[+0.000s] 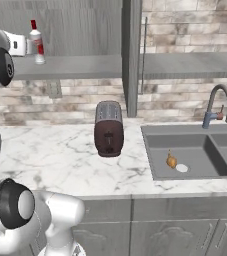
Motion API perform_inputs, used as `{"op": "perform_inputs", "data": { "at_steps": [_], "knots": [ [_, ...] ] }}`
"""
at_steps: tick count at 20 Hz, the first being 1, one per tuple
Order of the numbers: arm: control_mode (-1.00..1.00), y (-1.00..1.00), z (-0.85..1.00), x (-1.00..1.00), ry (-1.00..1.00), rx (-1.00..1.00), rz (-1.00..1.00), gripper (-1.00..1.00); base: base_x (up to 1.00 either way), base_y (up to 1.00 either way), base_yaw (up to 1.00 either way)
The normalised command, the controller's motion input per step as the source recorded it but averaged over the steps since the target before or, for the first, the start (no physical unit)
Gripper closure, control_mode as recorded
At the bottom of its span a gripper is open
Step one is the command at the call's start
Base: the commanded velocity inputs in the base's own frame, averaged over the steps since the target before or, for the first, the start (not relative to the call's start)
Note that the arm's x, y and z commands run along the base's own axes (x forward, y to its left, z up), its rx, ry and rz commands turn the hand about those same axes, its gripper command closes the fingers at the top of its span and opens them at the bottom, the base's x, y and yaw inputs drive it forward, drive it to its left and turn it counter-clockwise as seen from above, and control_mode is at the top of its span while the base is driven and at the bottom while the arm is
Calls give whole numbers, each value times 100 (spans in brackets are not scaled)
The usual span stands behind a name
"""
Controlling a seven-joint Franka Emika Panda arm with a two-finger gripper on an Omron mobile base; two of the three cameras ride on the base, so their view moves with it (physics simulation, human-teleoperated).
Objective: Open the cabinet directly in front. Then move the liquor and the mug to the dining counter with the jar on it.
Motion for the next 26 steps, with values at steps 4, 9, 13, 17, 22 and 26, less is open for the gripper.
{"op": "perform_inputs", "data": {
  "at_steps": [4, 9, 13, 17, 22, 26],
  "knots": [
    [-100, 6, 0, 40, 0, 0, 0, -100, 0, 0, 0],
    [-100, 0, 0, 27, 4, 0, 6, -100, 0, 0, 0],
    [-100, 0, 0, 18, 1, 0, 12, -100, 0, 0, 0],
    [-100, 0, 0, 13, 0, 0, 13, -100, 0, 0, 0],
    [-100, 0, 0, 0, 0, 0, 1, -100, 0, 0, 0],
    [-100, 0, 0, 0, -1, 0, -8, -100, 0, 0, 0]
  ]
}}
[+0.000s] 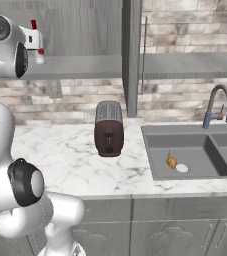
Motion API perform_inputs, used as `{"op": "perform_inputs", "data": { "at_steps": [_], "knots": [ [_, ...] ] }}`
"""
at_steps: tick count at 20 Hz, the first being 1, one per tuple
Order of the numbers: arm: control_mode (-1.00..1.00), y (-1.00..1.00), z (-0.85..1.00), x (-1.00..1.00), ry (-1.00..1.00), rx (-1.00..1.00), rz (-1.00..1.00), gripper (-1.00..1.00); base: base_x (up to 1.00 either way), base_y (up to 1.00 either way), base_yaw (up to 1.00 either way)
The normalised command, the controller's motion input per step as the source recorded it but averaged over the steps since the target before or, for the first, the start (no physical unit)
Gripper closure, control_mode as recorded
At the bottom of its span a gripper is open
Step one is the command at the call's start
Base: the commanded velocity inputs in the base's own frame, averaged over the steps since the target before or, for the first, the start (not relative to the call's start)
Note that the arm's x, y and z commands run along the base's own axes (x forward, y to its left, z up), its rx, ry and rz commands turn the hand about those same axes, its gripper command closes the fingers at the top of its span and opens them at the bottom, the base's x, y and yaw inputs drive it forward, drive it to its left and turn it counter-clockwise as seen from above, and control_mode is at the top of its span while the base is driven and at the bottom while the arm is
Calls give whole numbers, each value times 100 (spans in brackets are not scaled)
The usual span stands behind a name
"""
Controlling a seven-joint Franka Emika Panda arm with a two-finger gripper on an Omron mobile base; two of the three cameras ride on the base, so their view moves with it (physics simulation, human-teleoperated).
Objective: Open the cabinet directly in front. Then move the liquor and the mug to the dining counter with the jar on it.
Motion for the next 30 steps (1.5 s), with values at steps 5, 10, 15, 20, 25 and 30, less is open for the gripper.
{"op": "perform_inputs", "data": {
  "at_steps": [5, 10, 15, 20, 25, 30],
  "knots": [
    [-100, 6, 0, 1, 0, -1, -7, -100, 0, 0, 0],
    [-100, 2, 0, 9, 0, 0, 0, -100, 0, 0, 0],
    [-100, 13, 0, 25, 0, -1, 0, -100, 0, 0, 0],
    [-100, 15, 0, 28, 0, -3, 0, -100, 0, 0, 0],
    [-100, 1, 0, 22, 0, -1, 0, -100, 0, 0, 0],
    [-100, 0, 0, 22, 0, 0, 0, -100, 0, 0, 0]
  ]
}}
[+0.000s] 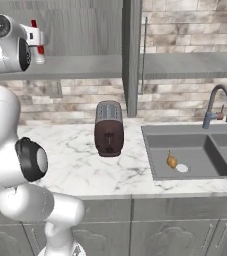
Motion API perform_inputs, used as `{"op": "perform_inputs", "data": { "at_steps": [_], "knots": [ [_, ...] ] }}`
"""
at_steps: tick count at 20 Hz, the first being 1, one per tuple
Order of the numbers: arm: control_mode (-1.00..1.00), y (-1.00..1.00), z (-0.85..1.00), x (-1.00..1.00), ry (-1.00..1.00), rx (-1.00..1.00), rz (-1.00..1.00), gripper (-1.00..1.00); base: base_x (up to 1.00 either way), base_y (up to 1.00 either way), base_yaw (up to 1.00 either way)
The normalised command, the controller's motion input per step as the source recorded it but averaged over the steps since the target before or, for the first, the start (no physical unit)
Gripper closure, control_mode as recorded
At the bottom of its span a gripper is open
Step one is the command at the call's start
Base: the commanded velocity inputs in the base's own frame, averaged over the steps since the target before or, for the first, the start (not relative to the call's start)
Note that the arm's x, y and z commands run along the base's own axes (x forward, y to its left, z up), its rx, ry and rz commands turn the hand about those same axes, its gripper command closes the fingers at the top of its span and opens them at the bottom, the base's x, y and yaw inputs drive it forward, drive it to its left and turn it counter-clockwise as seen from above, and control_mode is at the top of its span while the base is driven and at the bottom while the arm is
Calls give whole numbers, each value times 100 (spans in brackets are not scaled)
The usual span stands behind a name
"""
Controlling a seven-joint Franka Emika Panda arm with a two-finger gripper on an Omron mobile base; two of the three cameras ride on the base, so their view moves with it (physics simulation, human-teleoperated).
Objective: Open the cabinet directly in front. Then move the liquor and the mug to the dining counter with the jar on it.
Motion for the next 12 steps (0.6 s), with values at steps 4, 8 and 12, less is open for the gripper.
{"op": "perform_inputs", "data": {
  "at_steps": [4, 8, 12],
  "knots": [
    [-100, 0, -4, 17, 0, -2, 0, -100, 0, 0, 0],
    [-100, 0, -8, 21, 0, -4, 0, -100, 0, 0, 0],
    [-100, 0, -1, 23, 0, -3, 0, -100, 0, 0, 0]
  ]
}}
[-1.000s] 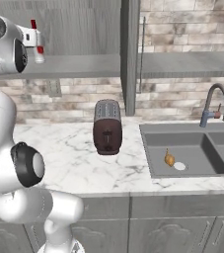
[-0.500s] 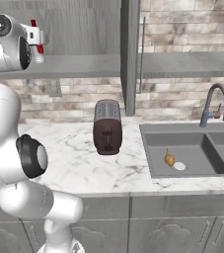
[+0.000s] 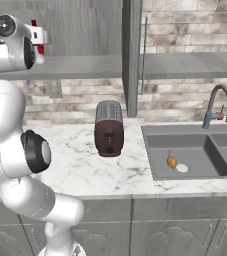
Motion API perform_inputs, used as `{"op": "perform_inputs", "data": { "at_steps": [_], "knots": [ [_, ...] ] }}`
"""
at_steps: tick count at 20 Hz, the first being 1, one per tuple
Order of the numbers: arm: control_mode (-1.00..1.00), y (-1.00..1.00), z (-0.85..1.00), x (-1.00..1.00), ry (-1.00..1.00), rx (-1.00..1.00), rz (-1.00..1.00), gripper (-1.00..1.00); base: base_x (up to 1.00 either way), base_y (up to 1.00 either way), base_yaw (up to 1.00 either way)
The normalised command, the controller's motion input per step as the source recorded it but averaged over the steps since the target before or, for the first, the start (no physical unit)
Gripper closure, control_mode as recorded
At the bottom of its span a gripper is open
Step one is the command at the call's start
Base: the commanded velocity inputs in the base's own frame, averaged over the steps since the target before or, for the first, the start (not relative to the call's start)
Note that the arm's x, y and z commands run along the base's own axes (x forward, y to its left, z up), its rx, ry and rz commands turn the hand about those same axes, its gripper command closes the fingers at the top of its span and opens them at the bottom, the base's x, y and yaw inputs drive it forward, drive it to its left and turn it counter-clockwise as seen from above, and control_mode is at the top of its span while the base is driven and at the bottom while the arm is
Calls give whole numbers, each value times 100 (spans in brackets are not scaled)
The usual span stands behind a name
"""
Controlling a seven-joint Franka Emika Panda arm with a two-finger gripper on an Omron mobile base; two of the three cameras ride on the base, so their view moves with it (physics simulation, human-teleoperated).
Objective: Open the cabinet directly in front. Then move the liquor and the mug to the dining counter with the jar on it.
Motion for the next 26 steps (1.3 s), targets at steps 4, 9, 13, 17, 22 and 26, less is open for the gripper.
{"op": "perform_inputs", "data": {
  "at_steps": [4, 9, 13, 17, 22, 26],
  "knots": [
    [-100, 5, 0, 20, 0, 0, 0, -100, 0, 0, 0],
    [-100, 24, 0, 24, 0, 0, 0, -100, 0, 0, 0],
    [-100, 17, 0, 26, 0, 0, 0, -100, 0, 0, 0],
    [-100, 7, 0, 26, 0, -1, 0, -100, 0, 0, 0],
    [-100, 9, 0, 28, 0, -2, 0, -100, 0, 0, 0],
    [-100, 13, -1, 28, 0, -2, 0, -100, 0, 0, 0]
  ]
}}
